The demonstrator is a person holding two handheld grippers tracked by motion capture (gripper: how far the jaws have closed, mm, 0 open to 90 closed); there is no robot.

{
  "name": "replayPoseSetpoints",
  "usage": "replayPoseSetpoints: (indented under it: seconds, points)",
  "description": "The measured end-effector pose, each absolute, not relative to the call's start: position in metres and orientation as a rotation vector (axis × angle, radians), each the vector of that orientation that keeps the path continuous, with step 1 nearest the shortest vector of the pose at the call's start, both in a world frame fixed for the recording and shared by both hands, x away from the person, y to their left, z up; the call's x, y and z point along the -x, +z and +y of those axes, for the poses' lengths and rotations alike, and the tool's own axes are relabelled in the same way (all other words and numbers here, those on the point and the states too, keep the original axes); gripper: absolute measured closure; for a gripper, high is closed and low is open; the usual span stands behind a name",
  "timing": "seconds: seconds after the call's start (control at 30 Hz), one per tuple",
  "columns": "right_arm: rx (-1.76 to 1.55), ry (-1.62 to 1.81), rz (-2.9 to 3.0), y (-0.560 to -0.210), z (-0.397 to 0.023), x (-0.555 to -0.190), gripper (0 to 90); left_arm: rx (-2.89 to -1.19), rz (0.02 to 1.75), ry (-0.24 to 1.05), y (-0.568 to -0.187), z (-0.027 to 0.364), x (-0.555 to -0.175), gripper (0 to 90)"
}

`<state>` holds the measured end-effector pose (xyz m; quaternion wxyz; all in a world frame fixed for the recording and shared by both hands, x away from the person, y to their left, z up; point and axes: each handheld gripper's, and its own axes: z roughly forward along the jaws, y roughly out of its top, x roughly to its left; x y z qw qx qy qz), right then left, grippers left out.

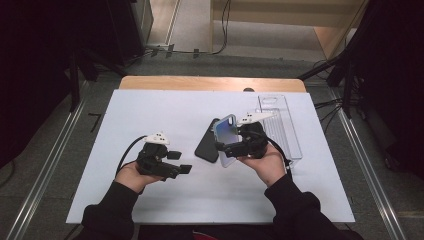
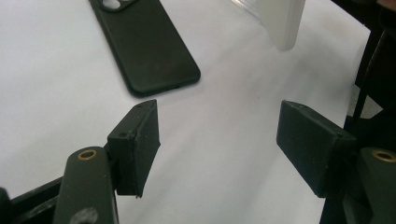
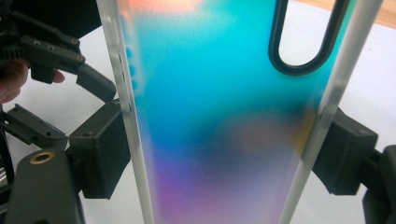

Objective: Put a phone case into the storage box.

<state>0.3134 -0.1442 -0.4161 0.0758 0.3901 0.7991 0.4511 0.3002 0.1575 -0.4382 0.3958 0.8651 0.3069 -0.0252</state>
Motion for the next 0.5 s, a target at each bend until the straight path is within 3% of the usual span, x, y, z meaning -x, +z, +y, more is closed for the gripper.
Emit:
replayPoseSetpoints:
  seconds: [0.5]
  points:
    - [-1.219,1.335,2.363,-0.405,-0.158,-0.316,15.4,-2.193,0.799,-0.058,-0.453,0.177,-0.288,29.9]
